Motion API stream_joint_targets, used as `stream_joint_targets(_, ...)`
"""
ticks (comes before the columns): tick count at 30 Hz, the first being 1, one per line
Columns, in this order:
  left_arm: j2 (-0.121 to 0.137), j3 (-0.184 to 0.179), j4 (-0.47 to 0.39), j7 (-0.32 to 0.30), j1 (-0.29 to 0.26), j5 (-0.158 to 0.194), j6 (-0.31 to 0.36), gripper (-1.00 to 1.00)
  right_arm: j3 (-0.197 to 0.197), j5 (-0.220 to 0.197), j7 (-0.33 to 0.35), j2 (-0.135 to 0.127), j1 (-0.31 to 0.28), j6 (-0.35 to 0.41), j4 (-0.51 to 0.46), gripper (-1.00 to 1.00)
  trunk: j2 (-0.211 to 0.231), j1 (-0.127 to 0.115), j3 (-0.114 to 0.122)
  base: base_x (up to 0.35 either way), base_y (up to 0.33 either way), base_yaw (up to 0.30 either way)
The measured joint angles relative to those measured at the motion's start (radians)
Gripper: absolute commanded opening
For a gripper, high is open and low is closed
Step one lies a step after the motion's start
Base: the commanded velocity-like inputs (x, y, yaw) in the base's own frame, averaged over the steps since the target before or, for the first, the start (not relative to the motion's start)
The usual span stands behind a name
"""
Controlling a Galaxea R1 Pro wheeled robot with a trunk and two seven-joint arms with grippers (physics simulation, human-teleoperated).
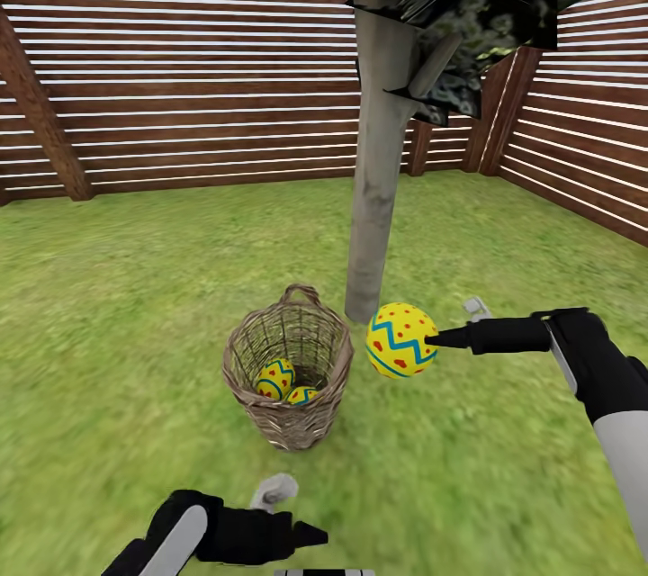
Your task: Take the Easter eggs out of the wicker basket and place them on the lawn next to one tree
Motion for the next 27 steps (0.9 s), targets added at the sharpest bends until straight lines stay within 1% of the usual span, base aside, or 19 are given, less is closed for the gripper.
stream_joint_targets(1,-0.003,-0.004,-0.013,0.0,0.0,0.0,0.0,1.0,0.0,0.0,-0.001,-0.001,0.0,0.0,0.0,-1.0,0.0,0.0,0.0,0.0,0.0,0.0)
stream_joint_targets(4,-0.049,-0.008,-0.028,0.0,-0.015,0.0,-0.001,1.0,-0.001,0.001,-0.01,-0.002,0.0,-0.001,0.0,-1.0,0.0,0.0,0.0,0.0,-0.2,0.0)
stream_joint_targets(5,-0.059,-0.014,-0.029,0.0,-0.031,0.0,-0.001,1.0,-0.002,0.001,-0.034,-0.002,0.0,-0.001,0.0,-1.0,0.0,0.0,0.0,0.0,-0.282,0.0)
stream_joint_targets(6,-0.063,-0.031,-0.029,0.0,-0.05,0.0,-0.001,1.0,-0.002,0.001,-0.067,0.0,0.0,-0.001,0.0,-1.0,0.0,0.0,0.0,0.0,-0.289,0.0)
stream_joint_targets(8,-0.068,-0.06,-0.029,0.001,-0.071,-0.001,-0.002,1.0,-0.002,0.0,-0.104,0.002,0.0,-0.001,0.0,-1.0,0.0,0.0,0.0,0.0,-0.294,0.0)
stream_joint_targets(10,-0.084,-0.072,-0.026,0.001,-0.078,-0.002,-0.003,1.0,-0.002,0.001,-0.122,0.002,0.0,0.0,0.0,-1.0,0.0,0.0,0.0,0.0,-0.296,0.0)
stream_joint_targets(12,-0.089,-0.074,-0.023,0.001,-0.08,-0.002,-0.006,1.0,-0.002,0.002,-0.163,0.003,0.0,0.0,0.0,-1.0,0.0,0.0,0.0,0.0,-0.296,0.0)
stream_joint_targets(13,-0.09,-0.075,-0.022,0.0,-0.08,-0.003,-0.014,1.0,-0.002,0.002,-0.208,0.004,0.0,0.001,-0.001,-1.0,0.0,0.0,0.0,0.0,-0.297,0.0)
stream_joint_targets(17,-0.101,-0.078,-0.022,0.0,-0.08,-0.003,-0.024,1.0,0.0,0.005,-0.34,0.005,0.0,0.003,-0.001,-1.0,0.0,0.0,0.0,0.001,-0.298,0.001)
stream_joint_targets(19,-0.103,-0.078,-0.025,0.0,-0.08,-0.003,-0.03,1.0,0.001,0.007,-0.413,0.006,0.0,-0.004,-0.001,-1.0,0.0,0.0,0.0,0.062,-0.307,0.16)
stream_joint_targets(20,-0.104,-0.078,-0.027,-0.001,-0.08,-0.004,-0.039,1.0,0.002,0.008,-0.441,0.012,0.0,-0.007,-0.001,-1.0,0.0,0.0,0.0,0.089,-0.312,0.251)
stream_joint_targets(21,-0.104,-0.078,-0.029,-0.001,-0.08,-0.004,-0.046,1.0,0.002,0.009,-0.468,0.021,0.0,-0.008,-0.001,-1.0,0.0,0.0,0.0,0.115,-0.313,0.275)
stream_joint_targets(22,-0.106,-0.077,-0.03,-0.001,-0.08,-0.004,-0.051,1.0,0.002,0.01,-0.527,0.031,0.0,-0.009,-0.001,-1.0,0.0,0.0,0.0,0.135,-0.312,0.285)
stream_joint_targets(23,-0.114,-0.077,-0.031,-0.001,-0.081,-0.004,-0.053,1.0,0.002,0.009,-0.62,0.038,0.001,-0.01,-0.002,-1.0,0.0,0.0,0.0,0.146,-0.308,0.288)
stream_joint_targets(24,-0.118,-0.076,-0.031,-0.001,-0.081,-0.004,-0.053,1.0,0.003,0.007,-0.665,0.042,0.001,-0.01,-0.002,-1.0,0.0,0.0,0.0,0.175,-0.296,0.29)
stream_joint_targets(25,-0.123,-0.076,-0.031,-0.001,-0.081,-0.004,-0.054,1.0,0.003,0.008,-0.7,0.06,0.001,-0.009,-0.002,-1.0,0.0,0.0,0.0,0.199,-0.281,0.29)
stream_joint_targets(26,-0.125,-0.075,-0.031,-0.001,-0.081,-0.004,-0.055,1.0,0.003,0.009,-0.719,0.08,0.001,-0.01,-0.001,-1.0,0.0,0.0,0.0,0.219,-0.262,0.291)
stream_joint_targets(27,-0.128,-0.074,-0.032,-0.002,-0.082,-0.005,-0.065,1.0,0.004,0.01,-0.744,0.092,0.001,-0.027,0.0,-1.0,0.0,0.0,0.0,0.229,-0.254,0.291)
